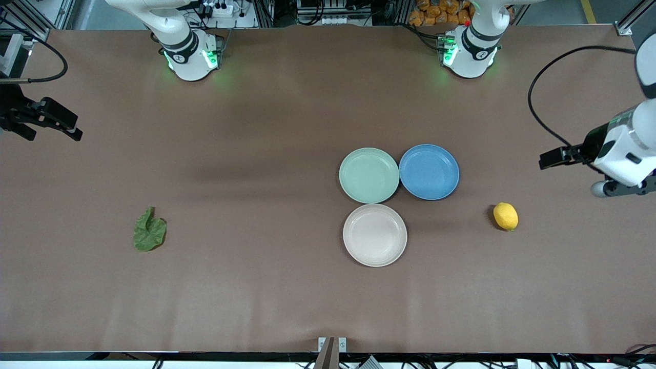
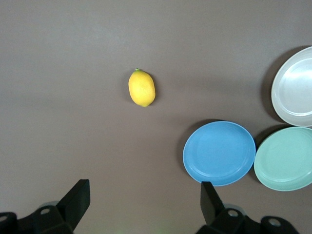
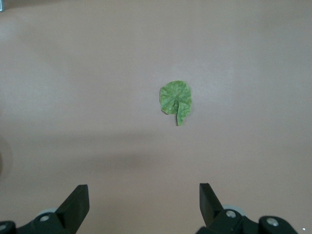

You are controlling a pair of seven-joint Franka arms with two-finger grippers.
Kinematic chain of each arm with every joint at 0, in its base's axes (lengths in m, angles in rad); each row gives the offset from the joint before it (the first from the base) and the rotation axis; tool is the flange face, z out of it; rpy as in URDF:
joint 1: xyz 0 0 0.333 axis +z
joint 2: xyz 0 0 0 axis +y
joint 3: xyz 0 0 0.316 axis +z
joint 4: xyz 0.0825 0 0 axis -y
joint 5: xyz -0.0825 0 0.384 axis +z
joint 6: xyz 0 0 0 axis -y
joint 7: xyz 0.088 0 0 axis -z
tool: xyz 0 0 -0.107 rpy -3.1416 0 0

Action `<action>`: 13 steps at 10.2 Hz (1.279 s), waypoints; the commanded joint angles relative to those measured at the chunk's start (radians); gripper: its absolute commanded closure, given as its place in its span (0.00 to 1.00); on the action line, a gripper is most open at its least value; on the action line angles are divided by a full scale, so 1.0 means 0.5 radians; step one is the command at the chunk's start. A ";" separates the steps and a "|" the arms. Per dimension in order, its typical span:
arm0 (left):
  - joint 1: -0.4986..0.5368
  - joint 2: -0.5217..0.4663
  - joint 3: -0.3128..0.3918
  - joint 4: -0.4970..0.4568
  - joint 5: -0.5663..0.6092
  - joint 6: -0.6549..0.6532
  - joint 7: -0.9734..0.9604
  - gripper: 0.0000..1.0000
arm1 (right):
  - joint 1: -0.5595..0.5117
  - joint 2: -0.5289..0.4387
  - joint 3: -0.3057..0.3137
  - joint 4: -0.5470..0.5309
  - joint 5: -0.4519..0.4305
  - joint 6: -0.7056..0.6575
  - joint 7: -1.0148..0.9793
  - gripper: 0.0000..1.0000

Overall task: Place lemon and lettuce in plates
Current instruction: 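Reach the right gripper to the lettuce while the left gripper reaches the lemon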

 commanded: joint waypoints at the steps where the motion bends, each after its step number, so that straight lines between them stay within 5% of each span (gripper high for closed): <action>1: 0.032 0.008 0.003 -0.162 0.002 0.174 0.057 0.00 | -0.031 0.016 0.031 0.004 -0.027 -0.022 -0.001 0.00; 6: 0.029 0.225 0.003 -0.236 0.112 0.322 0.078 0.00 | -0.107 0.245 0.126 -0.217 -0.015 0.127 0.006 0.00; 8: 0.032 0.348 0.006 -0.239 0.162 0.432 0.072 0.00 | -0.153 0.515 0.267 -0.248 -0.027 0.351 0.009 0.00; 11: 0.078 0.480 0.003 -0.261 0.155 0.607 -0.010 0.00 | -0.163 0.749 0.273 -0.358 -0.033 0.704 0.012 0.00; 13: 0.145 0.465 0.000 -0.447 0.122 0.855 -0.069 0.00 | -0.230 0.859 0.267 -0.441 -0.179 0.909 0.012 0.00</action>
